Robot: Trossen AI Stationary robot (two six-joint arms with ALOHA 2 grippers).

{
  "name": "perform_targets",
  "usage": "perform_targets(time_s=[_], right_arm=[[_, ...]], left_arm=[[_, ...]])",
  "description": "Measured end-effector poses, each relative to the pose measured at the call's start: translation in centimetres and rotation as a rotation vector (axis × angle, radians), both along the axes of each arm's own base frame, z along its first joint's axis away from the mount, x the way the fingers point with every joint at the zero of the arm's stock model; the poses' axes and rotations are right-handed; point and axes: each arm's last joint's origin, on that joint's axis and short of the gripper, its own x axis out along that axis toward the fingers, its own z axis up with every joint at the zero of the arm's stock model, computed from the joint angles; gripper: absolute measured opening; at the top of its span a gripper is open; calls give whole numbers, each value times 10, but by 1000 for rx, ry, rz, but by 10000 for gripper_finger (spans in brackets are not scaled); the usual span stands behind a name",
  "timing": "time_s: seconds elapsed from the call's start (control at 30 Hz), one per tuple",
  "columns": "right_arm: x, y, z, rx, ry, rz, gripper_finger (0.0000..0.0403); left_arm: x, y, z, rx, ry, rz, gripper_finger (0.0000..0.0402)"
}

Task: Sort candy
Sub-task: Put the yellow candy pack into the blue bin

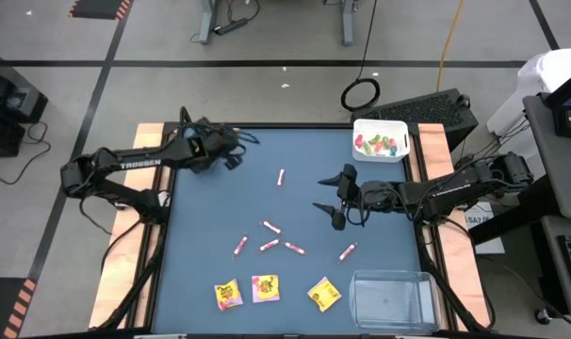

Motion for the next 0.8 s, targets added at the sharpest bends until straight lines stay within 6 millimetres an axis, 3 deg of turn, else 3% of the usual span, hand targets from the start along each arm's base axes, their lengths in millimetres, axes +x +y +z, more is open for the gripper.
perform_targets(time_s=[0.23,0.57,0.8], right_arm=[[0,0,0,-1,4,1,325],[-1,0,-2,3,25,3,325],[-1,0,-2,2,25,4,325]], left_arm=[[-30,25,-10,-106,29,245,77],[-53,41,-30,-289,-54,342,77],[-65,47,-39,-296,-35,405,80]])
